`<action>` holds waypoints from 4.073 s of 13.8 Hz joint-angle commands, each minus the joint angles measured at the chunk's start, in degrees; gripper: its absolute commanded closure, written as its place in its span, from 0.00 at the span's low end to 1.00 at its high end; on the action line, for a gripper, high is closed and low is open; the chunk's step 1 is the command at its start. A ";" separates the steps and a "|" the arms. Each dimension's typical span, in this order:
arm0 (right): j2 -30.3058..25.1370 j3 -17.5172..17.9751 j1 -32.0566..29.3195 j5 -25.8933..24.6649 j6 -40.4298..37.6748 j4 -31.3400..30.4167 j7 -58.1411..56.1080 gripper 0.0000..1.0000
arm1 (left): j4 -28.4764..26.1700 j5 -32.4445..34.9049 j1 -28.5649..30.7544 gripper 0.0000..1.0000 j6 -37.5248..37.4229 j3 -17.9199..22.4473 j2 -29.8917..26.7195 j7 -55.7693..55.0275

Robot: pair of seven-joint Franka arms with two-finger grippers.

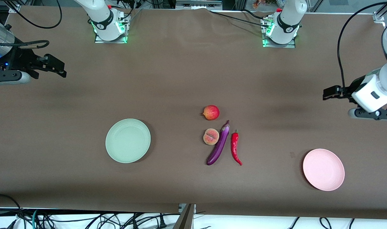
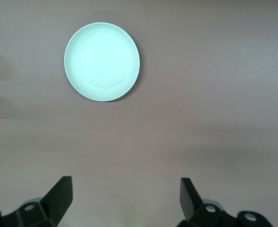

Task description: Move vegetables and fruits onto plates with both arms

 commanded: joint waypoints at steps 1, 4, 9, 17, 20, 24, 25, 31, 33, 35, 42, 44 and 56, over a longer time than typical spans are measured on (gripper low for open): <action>-0.19 0.11 0.41 -1.19 -1.08 0.71 -0.73 0.00 | 2.15 -2.63 -2.55 0.00 3.30 0.14 3.94 -6.57; -0.19 0.11 0.41 -1.19 -0.99 0.80 -0.73 0.00 | 2.85 -4.14 -7.99 0.00 13.57 0.14 9.74 -15.27; -0.10 0.11 0.41 -1.19 -0.55 0.89 -0.82 0.00 | 6.64 -4.22 -14.94 0.00 26.32 0.14 21.86 -20.83; -0.10 0.11 0.41 -1.28 -0.37 0.98 -0.82 0.00 | 6.64 -4.14 -20.22 0.00 43.75 0.14 33.92 -27.17; -0.01 0.11 0.41 -1.28 -0.46 0.98 -0.82 0.00 | 6.55 -4.14 -21.63 0.00 45.24 0.14 35.76 -27.43; -0.01 0.02 0.41 -1.28 -0.28 0.98 -0.82 0.00 | 6.55 -4.05 -21.72 0.00 47.88 0.23 37.44 -27.96; -0.01 0.11 0.41 -1.28 -0.28 0.98 -0.82 0.00 | 6.55 -4.05 -21.64 0.00 47.97 0.23 37.70 -27.87; -0.01 0.11 0.41 -1.28 -0.29 0.98 -0.30 0.00 | 6.46 -4.05 -21.72 0.44 49.29 0.23 38.67 -27.96; 0.08 0.11 0.41 -1.19 0.24 0.98 -0.12 0.00 | 6.46 -3.96 -21.72 0.70 49.29 0.23 38.58 -27.96; 0.08 0.02 0.41 -1.28 0.24 0.98 -0.12 0.00 | 6.46 -3.61 -21.81 1.00 49.29 0.23 38.50 -27.35; 0.43 -0.24 -0.12 -0.84 3.85 1.06 -0.91 0.00 | 6.72 -3.17 -14.98 1.00 43.50 0.85 33.67 -14.12; 1.39 -0.42 -0.29 -0.58 3.59 0.63 -0.91 0.00 | 6.46 -3.08 -9.71 1.00 42.62 0.94 32.26 -3.06; 33.08 1.51 21.92 3.38 31.14 11.48 35.34 0.00 | 6.02 -3.08 6.39 1.00 45.85 0.85 34.10 17.29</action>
